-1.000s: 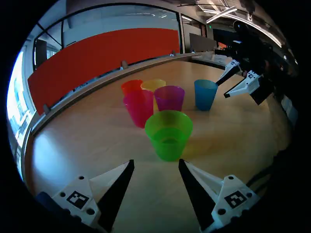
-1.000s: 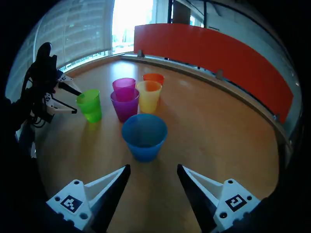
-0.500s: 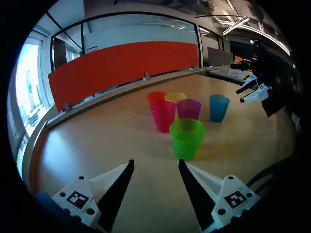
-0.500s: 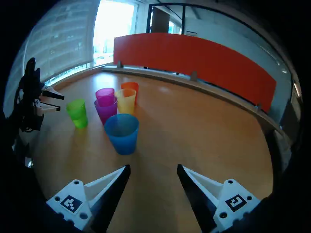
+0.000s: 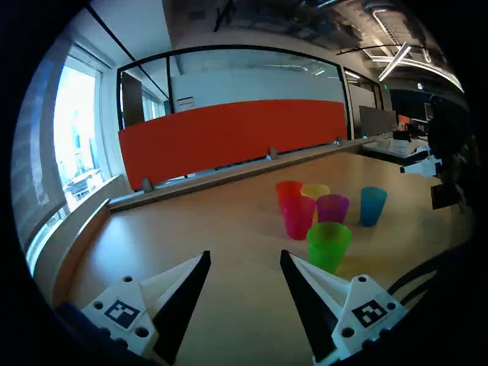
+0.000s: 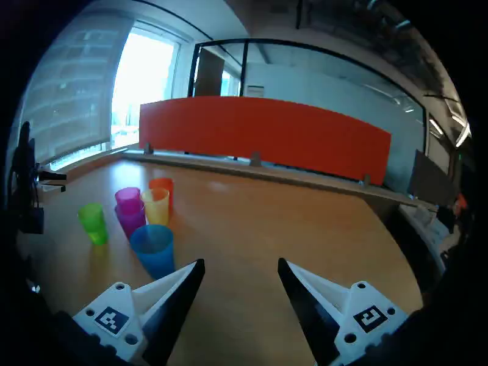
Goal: Pour water
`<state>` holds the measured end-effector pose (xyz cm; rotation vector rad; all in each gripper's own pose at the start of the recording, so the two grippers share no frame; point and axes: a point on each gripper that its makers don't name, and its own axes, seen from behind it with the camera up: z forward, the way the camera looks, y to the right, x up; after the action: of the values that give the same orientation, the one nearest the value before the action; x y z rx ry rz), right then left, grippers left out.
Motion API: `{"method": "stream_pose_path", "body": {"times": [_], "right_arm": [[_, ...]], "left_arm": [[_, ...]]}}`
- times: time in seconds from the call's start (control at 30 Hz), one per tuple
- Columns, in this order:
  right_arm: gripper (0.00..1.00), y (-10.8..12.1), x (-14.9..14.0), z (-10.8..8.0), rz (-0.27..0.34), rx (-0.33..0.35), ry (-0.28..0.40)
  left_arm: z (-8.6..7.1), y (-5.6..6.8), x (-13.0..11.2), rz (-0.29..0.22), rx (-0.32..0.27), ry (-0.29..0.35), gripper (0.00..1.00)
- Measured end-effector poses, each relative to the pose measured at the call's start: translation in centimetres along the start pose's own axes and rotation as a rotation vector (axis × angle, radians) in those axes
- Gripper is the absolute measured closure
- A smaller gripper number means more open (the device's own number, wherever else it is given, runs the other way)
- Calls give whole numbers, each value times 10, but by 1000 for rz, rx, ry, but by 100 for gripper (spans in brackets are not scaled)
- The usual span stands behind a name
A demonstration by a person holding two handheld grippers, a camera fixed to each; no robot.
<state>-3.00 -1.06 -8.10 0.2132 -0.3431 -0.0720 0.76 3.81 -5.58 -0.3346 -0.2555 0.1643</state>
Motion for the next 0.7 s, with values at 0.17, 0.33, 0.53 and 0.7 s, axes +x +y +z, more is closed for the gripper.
{"method": "stream_pose_path", "body": {"times": [0.17,0.33,0.53,0.7], "right_arm": [[7,17,26,5,24,-74,106],[8,26,50,8,32,-135,204],[7,37,69,10,48,-210,298],[7,42,70,15,83,-239,328]], "left_arm": [[-7,-20,14,-39,64,58,16],[-14,-33,26,-52,116,118,16],[-16,-38,42,-59,150,191,16],[-15,-42,57,-85,174,259,16]]}}
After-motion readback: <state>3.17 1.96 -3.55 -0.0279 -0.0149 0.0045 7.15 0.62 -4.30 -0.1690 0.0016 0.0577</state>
